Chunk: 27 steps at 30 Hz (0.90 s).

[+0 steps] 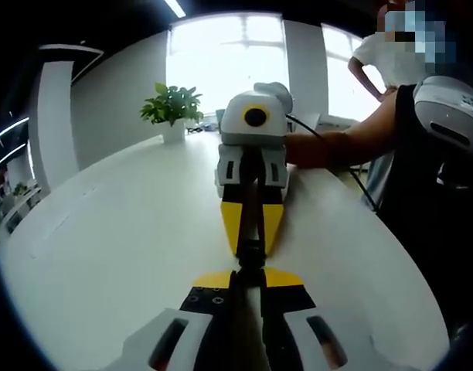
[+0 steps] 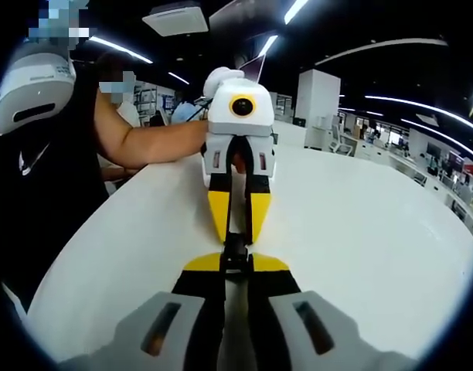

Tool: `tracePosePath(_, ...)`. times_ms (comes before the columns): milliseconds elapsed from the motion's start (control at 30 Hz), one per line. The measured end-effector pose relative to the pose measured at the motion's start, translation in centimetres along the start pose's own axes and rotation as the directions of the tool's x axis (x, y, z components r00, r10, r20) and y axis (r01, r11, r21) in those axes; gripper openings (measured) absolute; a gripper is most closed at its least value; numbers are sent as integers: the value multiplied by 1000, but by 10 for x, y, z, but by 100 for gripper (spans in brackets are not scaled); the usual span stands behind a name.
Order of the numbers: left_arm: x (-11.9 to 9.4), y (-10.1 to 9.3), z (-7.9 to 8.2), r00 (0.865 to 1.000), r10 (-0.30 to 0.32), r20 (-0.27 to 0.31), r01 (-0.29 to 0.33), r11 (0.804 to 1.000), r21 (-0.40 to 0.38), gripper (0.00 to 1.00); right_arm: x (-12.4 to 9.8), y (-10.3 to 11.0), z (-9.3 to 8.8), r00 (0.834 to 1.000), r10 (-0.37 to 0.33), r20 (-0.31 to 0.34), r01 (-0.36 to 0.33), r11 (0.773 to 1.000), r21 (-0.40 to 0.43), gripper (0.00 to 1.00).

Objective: Snap the two parts of the plastic buckle together until the buckle closes and remains connected.

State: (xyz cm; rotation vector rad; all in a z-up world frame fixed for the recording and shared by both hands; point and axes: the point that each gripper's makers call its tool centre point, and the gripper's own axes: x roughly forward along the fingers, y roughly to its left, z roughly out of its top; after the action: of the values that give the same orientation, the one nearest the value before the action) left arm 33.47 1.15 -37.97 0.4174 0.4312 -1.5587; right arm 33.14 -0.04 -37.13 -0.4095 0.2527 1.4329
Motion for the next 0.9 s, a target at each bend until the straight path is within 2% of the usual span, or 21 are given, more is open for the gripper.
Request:
tracePosePath(367,-1,4,0,999,38,-16,-38,999,8,8,0,-5,0,1000,-30,-8,30,1000,-3,6)
tracePosePath(633,-1,4,0,999,43,-21,-43,999,0,7,0,-6,0,999,-41,-10,41,999,15,5)
tracePosePath(900,0,10,1,996,81,-27,-81,997,-7,7,0,-10,0,998,-68,-13,68,998,19,5)
